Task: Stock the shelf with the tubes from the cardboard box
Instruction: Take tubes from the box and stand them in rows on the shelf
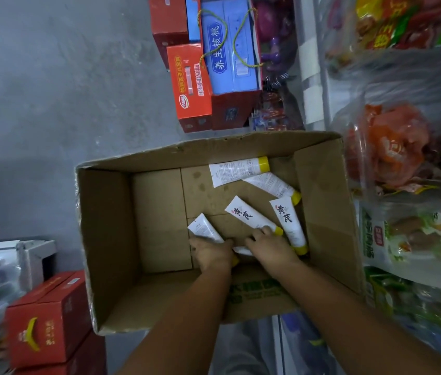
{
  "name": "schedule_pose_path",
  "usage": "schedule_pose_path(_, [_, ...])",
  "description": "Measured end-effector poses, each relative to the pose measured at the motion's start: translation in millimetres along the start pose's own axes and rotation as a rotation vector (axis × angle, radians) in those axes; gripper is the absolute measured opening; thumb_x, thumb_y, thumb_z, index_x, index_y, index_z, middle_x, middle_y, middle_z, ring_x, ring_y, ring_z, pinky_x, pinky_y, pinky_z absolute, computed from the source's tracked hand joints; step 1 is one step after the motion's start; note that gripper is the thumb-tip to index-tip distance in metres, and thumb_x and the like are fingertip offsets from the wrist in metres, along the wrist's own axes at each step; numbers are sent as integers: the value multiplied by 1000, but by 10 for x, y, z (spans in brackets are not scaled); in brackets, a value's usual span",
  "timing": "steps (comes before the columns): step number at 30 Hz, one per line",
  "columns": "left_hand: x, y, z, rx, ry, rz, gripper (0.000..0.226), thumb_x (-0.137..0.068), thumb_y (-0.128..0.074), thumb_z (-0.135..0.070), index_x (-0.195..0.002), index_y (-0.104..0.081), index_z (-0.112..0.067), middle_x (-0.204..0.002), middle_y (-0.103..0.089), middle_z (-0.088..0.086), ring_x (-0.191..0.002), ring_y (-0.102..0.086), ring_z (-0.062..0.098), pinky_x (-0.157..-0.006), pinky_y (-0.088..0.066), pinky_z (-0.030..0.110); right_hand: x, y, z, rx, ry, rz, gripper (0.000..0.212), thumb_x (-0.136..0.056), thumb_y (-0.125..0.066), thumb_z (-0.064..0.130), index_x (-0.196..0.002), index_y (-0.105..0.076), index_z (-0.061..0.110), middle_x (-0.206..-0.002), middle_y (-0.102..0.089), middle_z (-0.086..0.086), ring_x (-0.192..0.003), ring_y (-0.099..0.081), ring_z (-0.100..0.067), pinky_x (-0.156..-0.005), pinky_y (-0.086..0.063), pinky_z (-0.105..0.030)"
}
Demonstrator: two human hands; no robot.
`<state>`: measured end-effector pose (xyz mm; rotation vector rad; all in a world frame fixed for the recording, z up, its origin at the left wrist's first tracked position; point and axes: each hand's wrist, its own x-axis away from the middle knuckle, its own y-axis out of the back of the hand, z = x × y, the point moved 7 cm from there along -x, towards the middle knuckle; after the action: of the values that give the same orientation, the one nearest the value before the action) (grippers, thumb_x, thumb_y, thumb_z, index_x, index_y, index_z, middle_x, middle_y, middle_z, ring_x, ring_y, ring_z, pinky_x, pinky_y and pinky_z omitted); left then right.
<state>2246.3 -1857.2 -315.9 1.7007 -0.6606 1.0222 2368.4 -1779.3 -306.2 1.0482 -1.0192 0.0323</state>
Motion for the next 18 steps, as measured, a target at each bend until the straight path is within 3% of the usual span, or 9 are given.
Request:
schedule_pose_path(2, [34, 67, -4, 57, 16, 15, 75, -68, -88, -19, -125, -40, -10, -124, -55, 16, -110, -58, 35, -83, -52, 44, 16, -37, -48, -63, -10, 51, 32, -94, -57, 25, -125, -60, 16, -131, -50, -16, -126, -44, -36, -84, -53, -43])
schedule_pose_path(3, [63, 97, -1, 84, 32, 20, 72, -69, -87, -20, -125, -42, -10, -121, -57, 17, -107, -60, 35, -82, -53, 43, 44, -42, -59, -99, -16, 68, 33, -97, -52, 22, -129, -56, 18, -136, -45, -14, -129, -40, -34, -90, -50, -43])
schedule_pose_path(8, [177, 271, 30, 208, 113, 67, 64, -73, -85, -27, -125, -52, -9, -116, -62, 15, -103, -61, 33, -85, -56, 42, 146, 138, -169, -318, -99, 7, 32, -93, -56, 14, -124, -58, 21, -130, -50, -6, -119, -48, -27, -90, -48, -37])
schedule_pose_path(11, [171, 429, -35, 241, 63, 91, 55, -75, -83, -26, -122, -61, -10, -114, -66, 13, -101, -62, 32, -91, -55, 47, 253, 223, -231, -489, -176, -30, 42, -93, -57, 18, -134, -53, 27, -133, -49, -2, -121, -49, -26, -94, -46, -37])
schedule_pose_path(14, [210, 636, -145, 275, -7, 96, 39, -73, -84, -26, -107, -67, -17, -103, -68, 5, -95, -63, 27, -92, -54, 44, 362, 313, -246, -692, -229, -91, 47, -91, -60, 18, -136, -51, 28, -137, -48, 1, -126, -47, -23, -104, -41, -38])
schedule_pose_path(16, [296, 738, -217, 299, -40, 164, 39, -69, -86, -27, -102, -68, -20, -97, -69, 3, -92, -66, 27, -90, -56, 45, 452, 379, -267, -785, -249, -141, 48, -91, -63, 16, -136, -52, 27, -138, -49, 3, -128, -45, -19, -109, -37, -35])
schedule_pose_path(18, [375, 833, -258, 291, -81, 234, 51, -67, -86, -27, -114, -72, -14, -99, -74, 10, -86, -69, 27, -76, -60, 42, 561, 495, -309, -844, -273, -181, 46, -90, -65, 15, -134, -55, 24, -134, -51, 4, -126, -46, -17, -107, -36, -31])
